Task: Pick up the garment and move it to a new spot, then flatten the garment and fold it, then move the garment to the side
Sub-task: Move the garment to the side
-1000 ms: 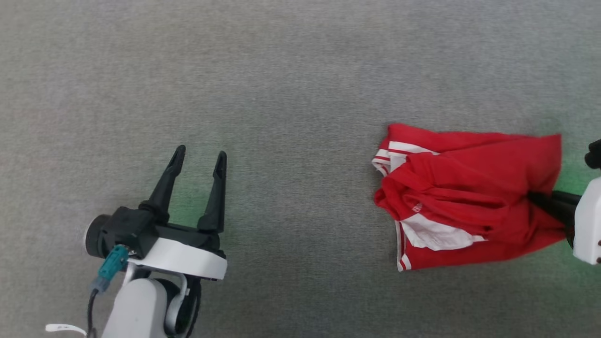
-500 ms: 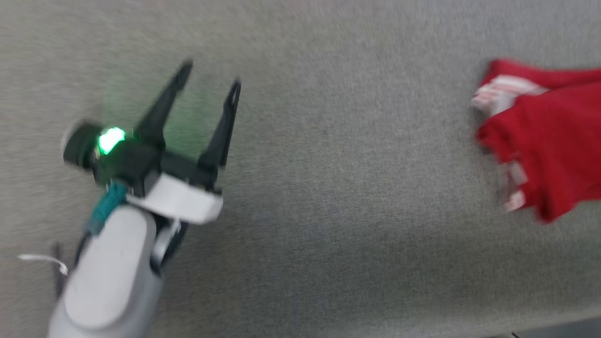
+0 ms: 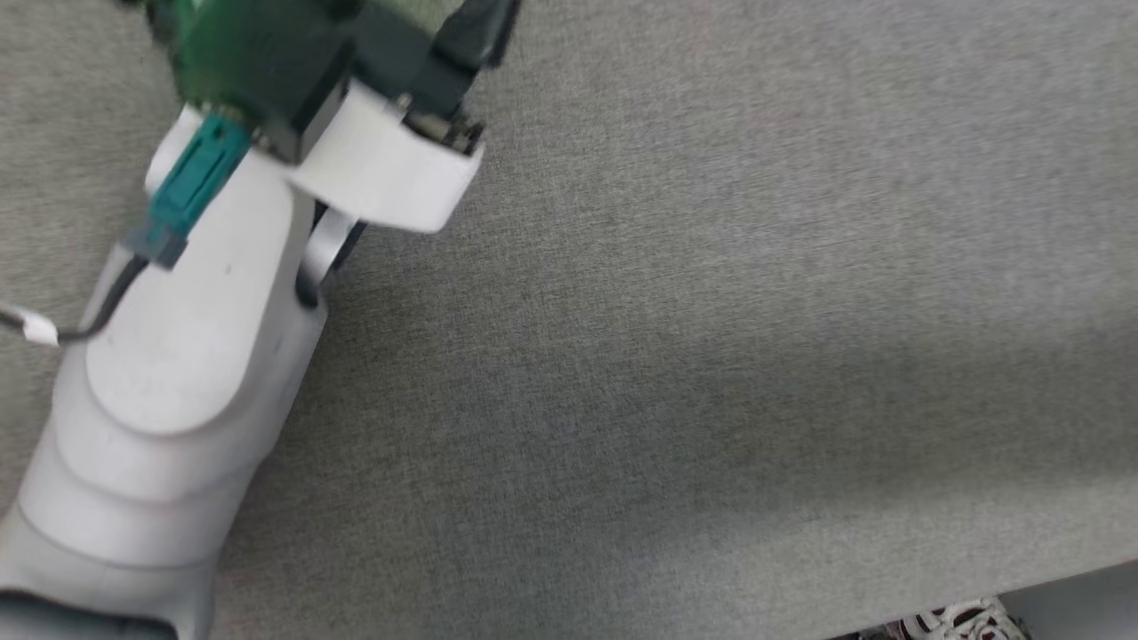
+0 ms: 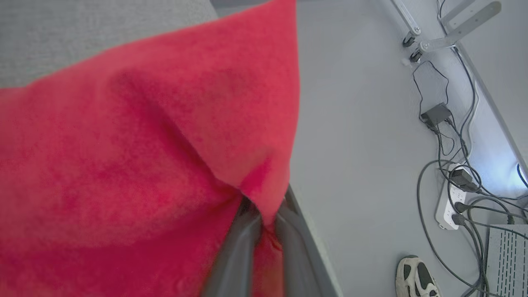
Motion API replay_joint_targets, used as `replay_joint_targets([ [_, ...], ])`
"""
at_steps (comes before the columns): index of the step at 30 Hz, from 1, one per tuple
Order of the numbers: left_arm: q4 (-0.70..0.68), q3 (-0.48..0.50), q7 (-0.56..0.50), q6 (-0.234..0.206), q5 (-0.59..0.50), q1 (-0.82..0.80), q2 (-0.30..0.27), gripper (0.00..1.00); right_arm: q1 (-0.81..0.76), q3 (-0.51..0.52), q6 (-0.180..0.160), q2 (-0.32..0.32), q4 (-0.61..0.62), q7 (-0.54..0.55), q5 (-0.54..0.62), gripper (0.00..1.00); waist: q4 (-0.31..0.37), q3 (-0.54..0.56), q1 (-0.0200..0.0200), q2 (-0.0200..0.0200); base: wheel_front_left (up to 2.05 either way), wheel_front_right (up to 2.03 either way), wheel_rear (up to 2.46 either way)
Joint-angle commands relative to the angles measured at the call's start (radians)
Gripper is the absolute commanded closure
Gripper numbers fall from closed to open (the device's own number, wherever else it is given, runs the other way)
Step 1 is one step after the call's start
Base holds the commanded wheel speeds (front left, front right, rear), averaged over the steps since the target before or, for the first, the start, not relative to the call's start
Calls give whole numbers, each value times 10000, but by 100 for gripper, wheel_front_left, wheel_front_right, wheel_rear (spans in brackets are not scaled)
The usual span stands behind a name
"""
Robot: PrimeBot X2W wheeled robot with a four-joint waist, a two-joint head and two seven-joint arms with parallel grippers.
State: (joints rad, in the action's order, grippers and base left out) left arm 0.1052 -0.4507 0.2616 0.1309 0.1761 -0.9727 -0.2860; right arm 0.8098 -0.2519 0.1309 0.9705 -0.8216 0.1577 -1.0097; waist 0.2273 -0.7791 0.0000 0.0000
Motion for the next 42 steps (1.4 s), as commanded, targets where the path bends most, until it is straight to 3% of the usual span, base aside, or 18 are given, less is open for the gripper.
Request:
replay_joint_targets([
  [1,109,-128,43,-11,-18,-424,31,0,531,-69,-5,-174,-549,-180,250,100,-31,-340,0,0,0,0,0],
  [13,317,-434,43,-11,107,-682,-57,0,2122,-730,-5,-748,-2416,-957,1094,100,-52,-403,0,0,0,0,0],
  [14,325,-424,43,-11,114,-627,-54,0,2202,-796,-5,-794,-2484,-1048,1126,67,-46,-366,0,0,0,0,0],
  [15,344,-429,43,-11,130,-556,-51,0,2271,-861,-5,-828,-2555,-1159,1192,47,-38,-306,0,0,0,0,0],
  [16,346,-435,43,-11,150,-496,-43,0,2318,-916,-5,-850,-2632,-1225,1231,0,-34,-234,0,0,0,0,0],
  [27,463,84,43,-11,359,937,259,0,1893,-1944,-5,-974,-1994,-1818,1237,0,-257,1346,0,0,0,0,0],
  [42,1073,2900,43,-20,425,5938,1200,0,-215,-3695,-5,-2435,157,-3688,1424,0,-1253,4637,0,0,0,0,0],
])
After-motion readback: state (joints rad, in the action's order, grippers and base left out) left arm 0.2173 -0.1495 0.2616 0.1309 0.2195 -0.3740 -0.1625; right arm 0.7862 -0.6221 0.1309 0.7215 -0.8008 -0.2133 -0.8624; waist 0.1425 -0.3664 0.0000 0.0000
